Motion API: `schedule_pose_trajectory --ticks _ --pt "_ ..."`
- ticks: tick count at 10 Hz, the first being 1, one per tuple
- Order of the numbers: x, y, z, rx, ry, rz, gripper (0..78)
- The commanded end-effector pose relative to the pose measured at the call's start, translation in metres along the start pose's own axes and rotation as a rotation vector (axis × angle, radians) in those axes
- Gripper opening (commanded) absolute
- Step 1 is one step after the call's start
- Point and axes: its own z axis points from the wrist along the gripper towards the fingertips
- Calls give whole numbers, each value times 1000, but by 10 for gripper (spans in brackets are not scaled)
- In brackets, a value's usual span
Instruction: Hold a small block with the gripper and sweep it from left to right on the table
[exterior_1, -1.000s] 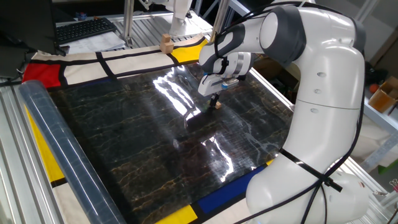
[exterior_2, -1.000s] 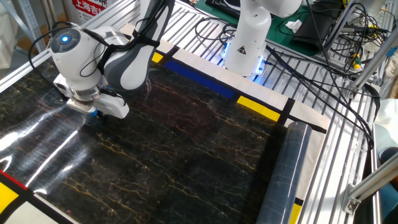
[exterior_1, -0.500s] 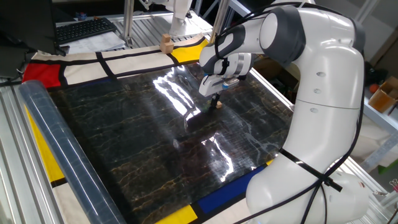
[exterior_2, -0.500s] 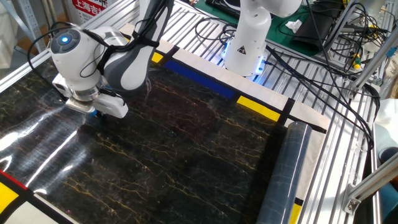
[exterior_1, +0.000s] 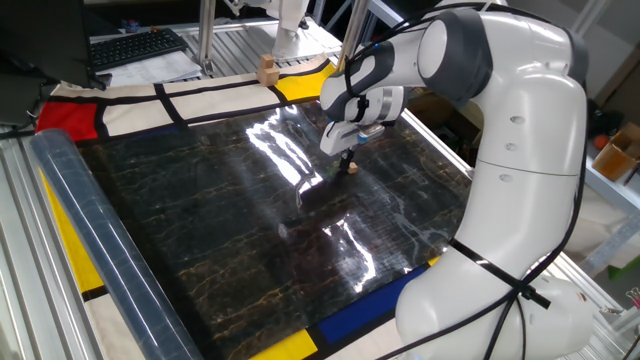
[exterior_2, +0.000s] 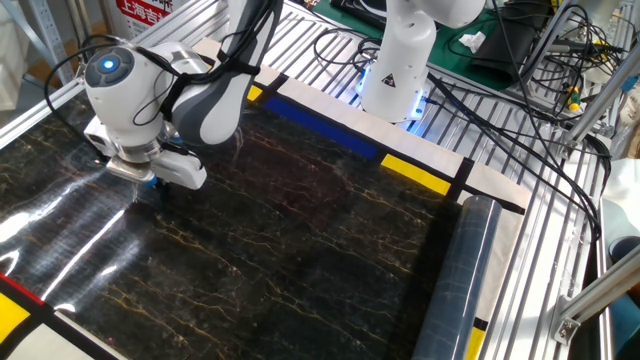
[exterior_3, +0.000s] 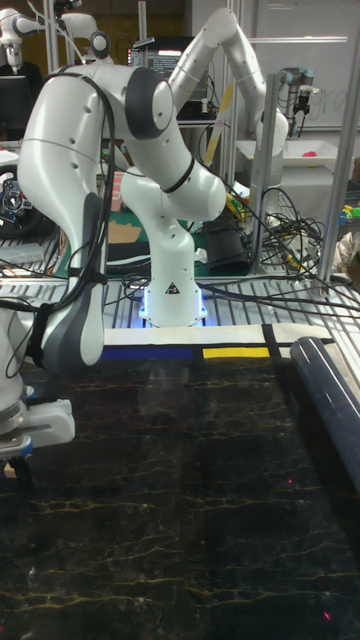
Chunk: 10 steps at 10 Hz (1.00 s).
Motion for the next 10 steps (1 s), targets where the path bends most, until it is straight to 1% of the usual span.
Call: schedule_pose_trajectory --ticks 1,2,3,4,6,7,9,10 --pt "-7 -3 -8 -1 -15 21 0" --pt "-13 -7 -16 8 -14 22 0" --pt "-15 -9 -23 27 -12 21 0" --pt "-12 -11 -28 50 -11 29 0" --pt "1 -17 -37 108 -17 57 0" --pt "5 -21 -33 126 -29 61 0" --pt "6 -28 -24 106 -53 93 0" --pt "5 -28 -22 81 -71 161 0"
